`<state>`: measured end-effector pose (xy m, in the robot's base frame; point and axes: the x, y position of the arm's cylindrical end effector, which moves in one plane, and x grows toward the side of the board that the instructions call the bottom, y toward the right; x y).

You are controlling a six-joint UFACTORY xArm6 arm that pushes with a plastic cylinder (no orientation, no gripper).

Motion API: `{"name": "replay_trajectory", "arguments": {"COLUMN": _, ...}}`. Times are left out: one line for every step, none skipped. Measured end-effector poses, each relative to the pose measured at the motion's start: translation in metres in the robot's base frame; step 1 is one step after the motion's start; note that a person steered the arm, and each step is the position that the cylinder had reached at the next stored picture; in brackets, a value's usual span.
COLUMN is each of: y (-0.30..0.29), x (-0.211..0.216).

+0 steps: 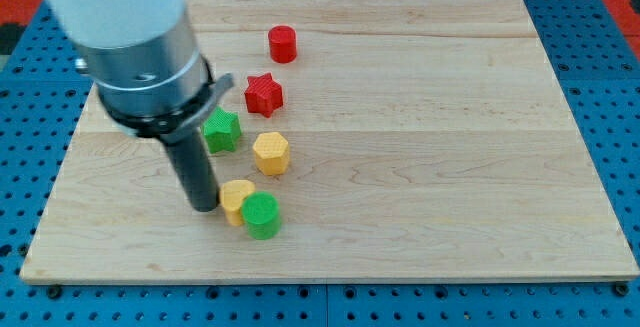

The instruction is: Push the green circle parallel right to the yellow heart

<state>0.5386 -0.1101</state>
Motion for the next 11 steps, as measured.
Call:
{"name": "replay_trajectory", "arguments": {"y": -0.011, "x": 0.009}}
{"name": "replay_trajectory", "arguments": {"y": -0.028, "x": 0.047}}
{"name": "replay_trajectory", "arguments": {"y": 0.007, "x": 0.045}}
{"name": "replay_trajectory", "arguments": {"y": 0.041, "x": 0.02}}
{"name": "replay_trajectory", "arguments": {"y": 0.072, "x": 0.021}}
{"name": "replay_trajectory", "arguments": {"y": 0.078, "x": 0.032}}
{"name": "replay_trajectory", "arguments": {"y": 0.095, "x": 0.021}}
{"name": "replay_trajectory", "arguments": {"y": 0.131, "x": 0.0}}
{"name": "replay_trajectory", "arguments": {"y": 0.171, "x": -0.006}}
{"name": "replay_trajectory", "arguments": {"y": 0.198, "x": -0.003}}
{"name": "replay_trajectory", "arguments": {"y": 0.219, "x": 0.015}}
